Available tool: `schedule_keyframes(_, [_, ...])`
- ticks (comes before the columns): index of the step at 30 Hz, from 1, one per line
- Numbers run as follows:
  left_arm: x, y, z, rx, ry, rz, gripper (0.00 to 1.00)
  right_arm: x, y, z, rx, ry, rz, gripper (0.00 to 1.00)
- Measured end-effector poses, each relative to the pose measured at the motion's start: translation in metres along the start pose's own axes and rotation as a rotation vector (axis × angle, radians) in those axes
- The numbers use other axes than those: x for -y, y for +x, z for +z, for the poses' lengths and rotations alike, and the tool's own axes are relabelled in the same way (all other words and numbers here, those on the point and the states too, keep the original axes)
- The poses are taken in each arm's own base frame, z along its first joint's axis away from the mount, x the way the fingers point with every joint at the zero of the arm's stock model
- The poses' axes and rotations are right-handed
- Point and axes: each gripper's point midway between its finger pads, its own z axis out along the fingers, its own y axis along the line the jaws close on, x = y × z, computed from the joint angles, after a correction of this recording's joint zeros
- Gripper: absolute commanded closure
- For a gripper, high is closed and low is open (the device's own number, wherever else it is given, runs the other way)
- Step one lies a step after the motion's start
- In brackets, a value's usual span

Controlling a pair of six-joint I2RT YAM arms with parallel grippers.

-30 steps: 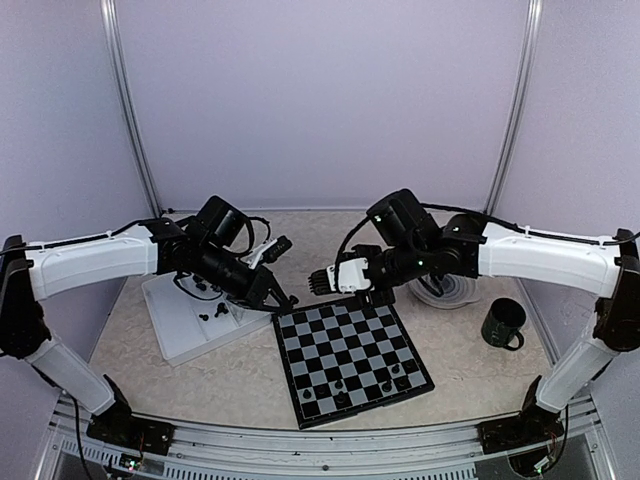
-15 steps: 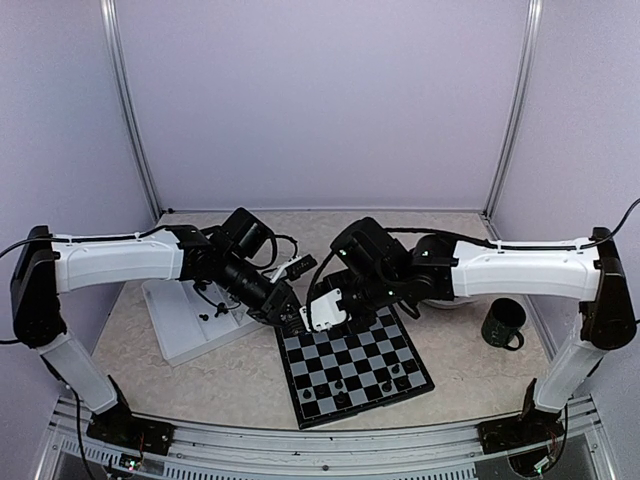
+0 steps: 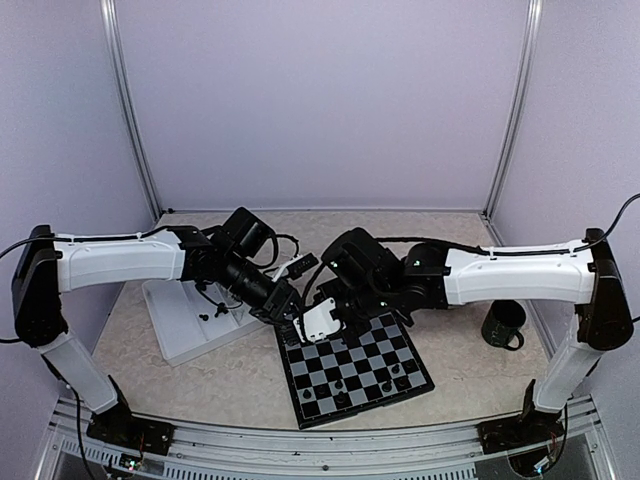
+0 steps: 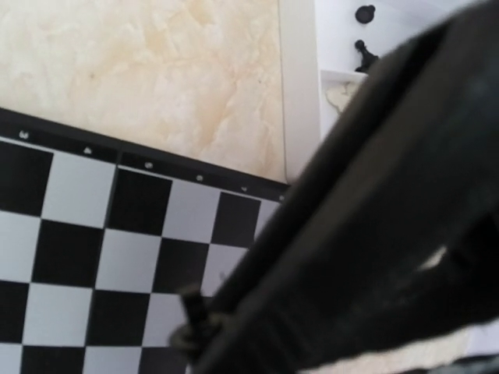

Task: Set up the chess pieces on the board
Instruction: Pass from the left arm to the right, then pass from the right arm to the left

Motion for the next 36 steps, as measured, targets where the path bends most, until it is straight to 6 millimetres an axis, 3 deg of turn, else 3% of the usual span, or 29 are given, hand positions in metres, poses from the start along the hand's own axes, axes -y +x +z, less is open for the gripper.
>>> schedule_keyframes(5, [-0.003, -0.007, -0.009, 0.073, -0.052, 0.013, 0.7, 0.005, 0.005, -0.002, 0.047, -0.018, 0.123, 0.93])
schedule_keyframes(8, [0.005, -0.015, -0.032, 0.221, -0.102, 0.082, 0.66, 0.012, 0.012, -0.013, 0.129, -0.047, 0.259, 0.93])
schedule_keyframes(12, [0.037, -0.023, -0.067, 0.482, -0.15, 0.246, 0.63, 0.033, 0.025, -0.039, 0.285, -0.077, 0.475, 0.93])
schedule_keyframes(16, [0.082, -0.028, -0.077, 0.685, -0.179, 0.435, 0.61, 0.042, 0.032, -0.061, 0.453, -0.14, 0.648, 0.92])
schedule_keyframes(20, [0.097, -0.043, -0.082, 0.816, -0.226, 0.507, 0.6, 0.035, 0.026, -0.071, 0.569, -0.245, 0.748, 0.92])
schedule_keyframes(24, [0.092, -0.058, -0.078, 0.872, -0.259, 0.529, 0.61, 0.036, 0.019, -0.082, 0.648, -0.297, 0.786, 0.91])
schedule_keyframes(30, [0.075, -0.062, -0.046, 0.809, -0.283, 0.541, 0.62, 0.038, 0.011, -0.089, 0.703, -0.335, 0.804, 0.91])
schedule_keyframes(36, [0.08, -0.065, -0.04, 0.812, -0.248, 0.557, 0.62, 0.038, 0.012, -0.09, 0.71, -0.341, 0.814, 0.9])
